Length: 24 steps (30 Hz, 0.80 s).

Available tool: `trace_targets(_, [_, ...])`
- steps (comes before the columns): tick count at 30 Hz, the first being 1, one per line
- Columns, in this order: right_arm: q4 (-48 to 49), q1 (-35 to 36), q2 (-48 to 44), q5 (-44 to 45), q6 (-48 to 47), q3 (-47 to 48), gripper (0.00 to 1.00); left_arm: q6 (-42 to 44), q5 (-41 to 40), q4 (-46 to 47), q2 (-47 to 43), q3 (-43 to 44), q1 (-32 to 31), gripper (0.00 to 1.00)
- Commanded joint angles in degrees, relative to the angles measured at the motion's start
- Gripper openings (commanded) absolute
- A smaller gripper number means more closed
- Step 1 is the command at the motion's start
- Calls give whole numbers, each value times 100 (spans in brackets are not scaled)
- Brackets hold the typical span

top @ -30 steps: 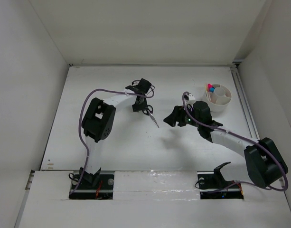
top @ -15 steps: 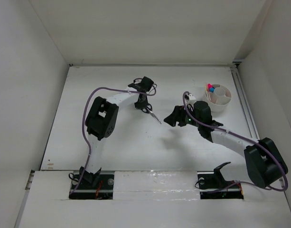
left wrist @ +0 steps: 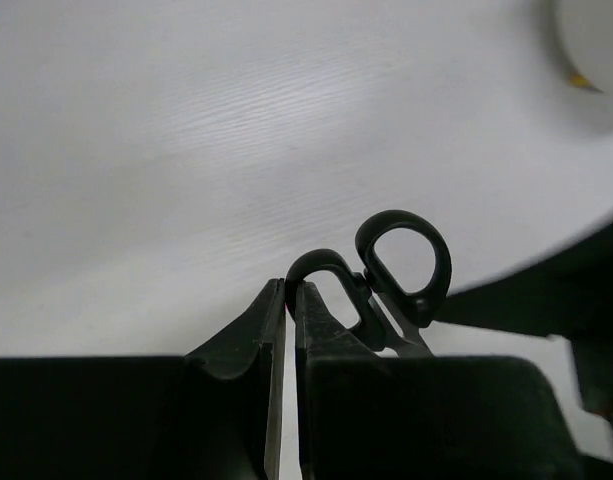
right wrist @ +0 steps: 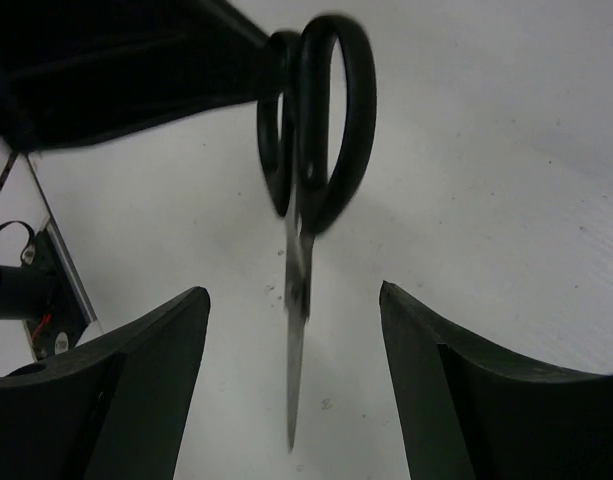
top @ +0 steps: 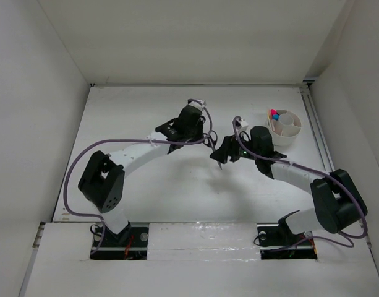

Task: Sort the stationery into containers
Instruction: Pick up the scissors from the center of the board, then place the scissors in the storage box.

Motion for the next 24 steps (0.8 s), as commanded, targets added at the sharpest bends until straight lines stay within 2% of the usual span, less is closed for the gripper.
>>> trace_targets(1, [392, -37, 122, -138, -190, 358, 74, 382, 56, 378, -172, 75, -325, 0])
trace_targets(8, [690, -37, 377, -496, -243, 543, 74, 435, 723, 649, -365, -56, -325, 0])
trace_targets(10, [926, -37, 517, -629, -164, 543, 70, 496, 847, 712, -427, -109, -325, 0])
trace_targets(11, [998, -37, 518, -707, -76, 543, 58, 496, 847, 712, -427, -110, -325, 0])
trace_targets(18, [1262, -37, 404, -743, -5, 429, 15, 610, 1093, 712, -427, -110, -325, 0])
trace_targets(19, [1262, -37, 403, -674, -5, 429, 0, 610, 1154, 712, -427, -110, -325, 0])
trace_targets(21, [1262, -89, 272, -586, -5, 490, 0, 610, 1103, 651, -427, -110, -325, 0])
trace_targets(22, [1262, -89, 211, -463, -57, 543, 0, 506, 954, 512, -427, -58, -325, 16])
trace_targets(23, [1262, -168, 123, -375, -119, 543, 0, 409, 744, 388, -427, -57, -325, 37])
trace_targets(24, [1192, -221, -121, -244, -293, 543, 0, 252, 124, 239, -566, 74, -325, 61])
